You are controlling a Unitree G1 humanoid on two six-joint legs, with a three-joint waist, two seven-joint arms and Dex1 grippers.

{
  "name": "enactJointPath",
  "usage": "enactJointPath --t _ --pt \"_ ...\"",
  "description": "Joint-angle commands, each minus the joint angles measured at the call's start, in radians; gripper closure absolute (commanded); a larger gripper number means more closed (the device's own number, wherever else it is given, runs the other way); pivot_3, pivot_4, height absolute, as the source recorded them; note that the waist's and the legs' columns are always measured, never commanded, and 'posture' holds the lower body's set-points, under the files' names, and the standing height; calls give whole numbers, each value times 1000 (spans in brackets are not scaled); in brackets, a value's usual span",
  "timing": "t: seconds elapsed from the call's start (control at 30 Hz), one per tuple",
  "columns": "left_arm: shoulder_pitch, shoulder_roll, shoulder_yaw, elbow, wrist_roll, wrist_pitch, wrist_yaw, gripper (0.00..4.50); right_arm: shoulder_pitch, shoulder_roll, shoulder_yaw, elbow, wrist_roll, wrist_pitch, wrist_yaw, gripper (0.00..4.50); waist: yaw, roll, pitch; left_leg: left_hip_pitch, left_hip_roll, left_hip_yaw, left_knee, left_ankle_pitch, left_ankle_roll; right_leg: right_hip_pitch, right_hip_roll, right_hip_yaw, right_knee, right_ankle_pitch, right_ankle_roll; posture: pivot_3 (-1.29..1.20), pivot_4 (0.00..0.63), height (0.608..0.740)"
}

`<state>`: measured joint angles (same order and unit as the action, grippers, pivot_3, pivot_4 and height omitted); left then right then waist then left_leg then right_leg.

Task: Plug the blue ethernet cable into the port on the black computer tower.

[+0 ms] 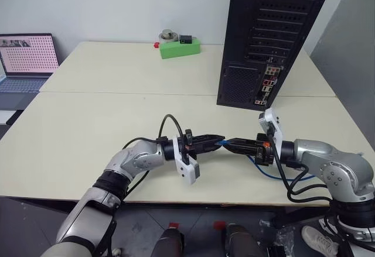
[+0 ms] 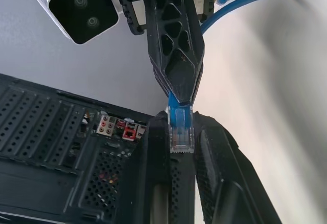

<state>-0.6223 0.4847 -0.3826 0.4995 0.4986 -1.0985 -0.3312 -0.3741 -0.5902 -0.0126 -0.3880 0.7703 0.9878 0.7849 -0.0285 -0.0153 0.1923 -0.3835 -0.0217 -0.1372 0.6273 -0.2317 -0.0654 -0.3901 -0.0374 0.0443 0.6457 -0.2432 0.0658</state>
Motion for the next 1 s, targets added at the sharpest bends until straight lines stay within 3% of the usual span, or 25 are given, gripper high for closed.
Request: enactJointPath --t 0.03,0.23,0.4,0.57,0.7,1.0 --pt "17 -11 -8 -7 -179 147 -127 2864 -2 -21 -33 -44 24 -8 -2 4500 0 0 0 0 0 0 0 0 0 0 0 0 0 0 0 0 150 740" --pt "95 -46 42 -177 -520 618 -370 1686 38 -43 -81 -84 -79 -88 -113 4500 -2 0 0 -1 0 0 -1 0 0 -1 0 0 0 0 0 0 150 740" --pt "99 -100 121 -399 -681 1085 -349 693 18 41 -96 -103 -230 -167 -349 4500 -3 0 0 -1 0 -1 0 0 0 -2 1 0 0 0 0 0 150 740" --pt "24 -153 168 -473 -680 1339 -264 693 -48 208 -81 -59 -446 -224 -679 4500 -6 0 0 0 1 -1 0 0 0 -1 1 0 1 0 0 0 150 740" --pt "-38 -194 187 -477 -671 1438 -229 693 -102 329 -83 -3 -543 -245 -831 4500 -4 0 0 -1 1 0 -1 0 0 -3 2 0 1 0 0 0 150 740" --pt "-126 -256 212 -458 -693 1538 -240 693 -213 441 -108 165 -618 -312 -927 4500 -4 0 0 -15 0 0 -1 1 -1 -17 1 2 2 3 -6 0 150 740"
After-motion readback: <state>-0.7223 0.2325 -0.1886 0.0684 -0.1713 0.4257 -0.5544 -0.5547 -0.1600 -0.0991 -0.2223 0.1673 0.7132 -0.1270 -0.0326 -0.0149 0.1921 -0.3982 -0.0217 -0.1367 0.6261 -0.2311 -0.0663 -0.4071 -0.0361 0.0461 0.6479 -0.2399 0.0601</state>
